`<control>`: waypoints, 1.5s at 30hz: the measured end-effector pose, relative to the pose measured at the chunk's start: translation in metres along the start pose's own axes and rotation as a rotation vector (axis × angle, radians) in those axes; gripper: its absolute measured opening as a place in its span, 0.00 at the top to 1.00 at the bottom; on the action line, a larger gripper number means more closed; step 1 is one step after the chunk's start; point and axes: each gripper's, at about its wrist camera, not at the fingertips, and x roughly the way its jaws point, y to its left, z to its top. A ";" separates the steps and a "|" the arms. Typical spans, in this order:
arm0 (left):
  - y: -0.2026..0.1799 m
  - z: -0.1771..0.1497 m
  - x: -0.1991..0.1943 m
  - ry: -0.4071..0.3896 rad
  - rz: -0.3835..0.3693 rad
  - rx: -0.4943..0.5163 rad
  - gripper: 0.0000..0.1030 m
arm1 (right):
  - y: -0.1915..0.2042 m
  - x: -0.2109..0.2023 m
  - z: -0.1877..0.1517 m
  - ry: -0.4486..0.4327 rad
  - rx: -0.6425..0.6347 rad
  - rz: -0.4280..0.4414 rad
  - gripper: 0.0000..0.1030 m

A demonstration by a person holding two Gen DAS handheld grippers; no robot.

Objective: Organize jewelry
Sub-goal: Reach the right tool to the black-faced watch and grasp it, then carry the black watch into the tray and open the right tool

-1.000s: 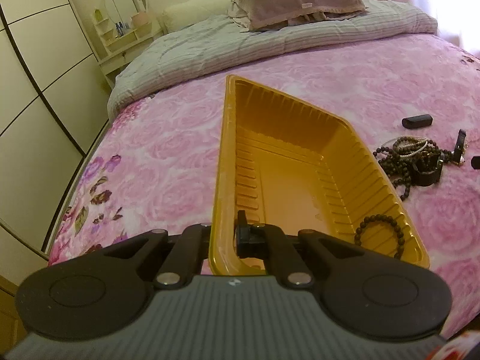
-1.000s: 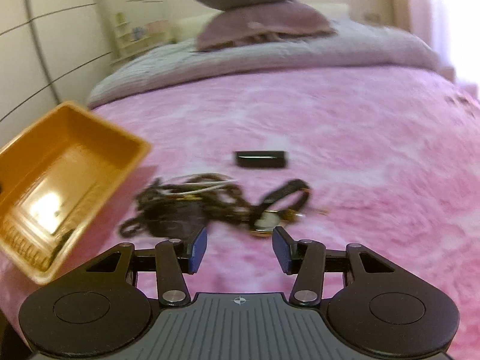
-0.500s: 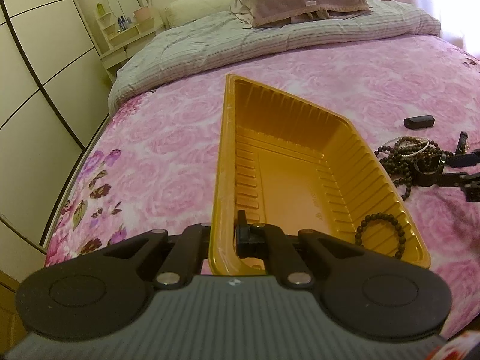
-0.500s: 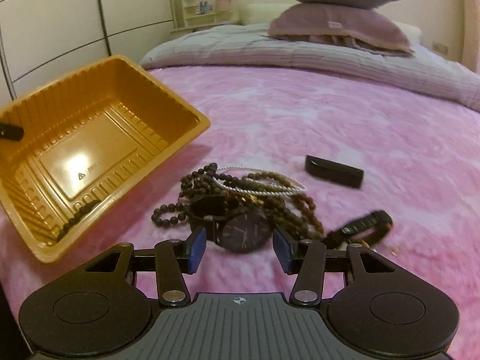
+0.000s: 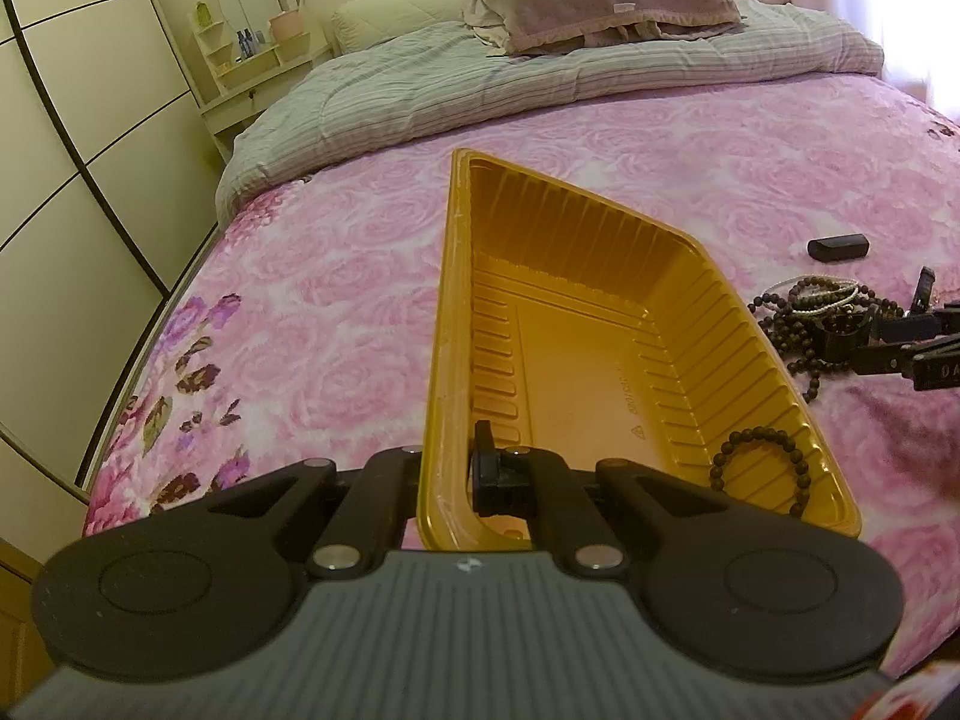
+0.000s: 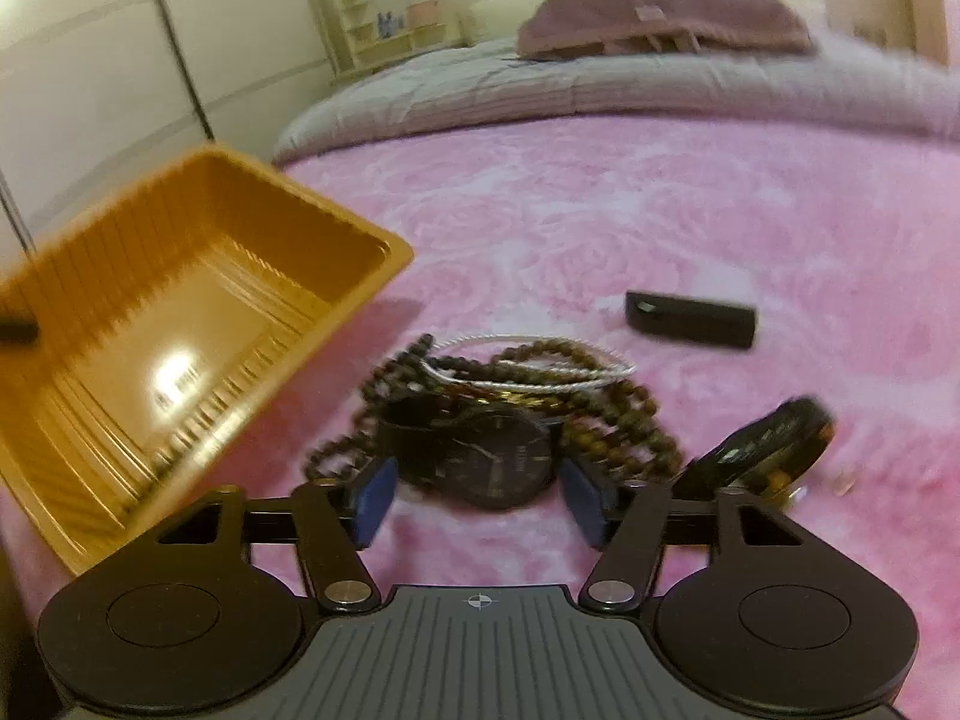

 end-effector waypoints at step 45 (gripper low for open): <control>0.001 -0.004 -0.001 -0.008 -0.023 -0.001 0.97 | 0.126 -0.019 -0.003 -0.011 -0.192 0.279 0.52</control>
